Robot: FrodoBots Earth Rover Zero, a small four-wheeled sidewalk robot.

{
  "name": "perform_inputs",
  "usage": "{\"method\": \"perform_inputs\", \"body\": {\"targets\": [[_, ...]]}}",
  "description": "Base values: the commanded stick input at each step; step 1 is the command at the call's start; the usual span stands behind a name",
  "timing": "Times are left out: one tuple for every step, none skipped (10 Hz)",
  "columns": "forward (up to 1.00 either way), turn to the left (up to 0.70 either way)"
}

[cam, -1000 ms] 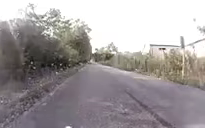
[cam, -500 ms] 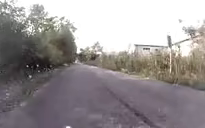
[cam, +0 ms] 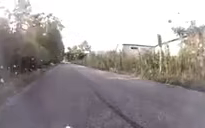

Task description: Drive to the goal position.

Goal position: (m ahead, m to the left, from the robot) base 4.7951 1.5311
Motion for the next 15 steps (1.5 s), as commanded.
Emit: {"method": "perform_inputs", "body": {"targets": [[0.70, 0.00], [0.70, 0.00], [0.70, 0.00], [0.70, 0.00], [0.70, 0.00], [0.70, 0.00], [0.70, 0.00], [0.70, 0.00], [0.70, 0.00], [0.70, 0.00], [0.70, 0.00], [0.70, 0.00], [0.70, 0.00], [0.70, 0.00], [0.70, 0.00]]}}
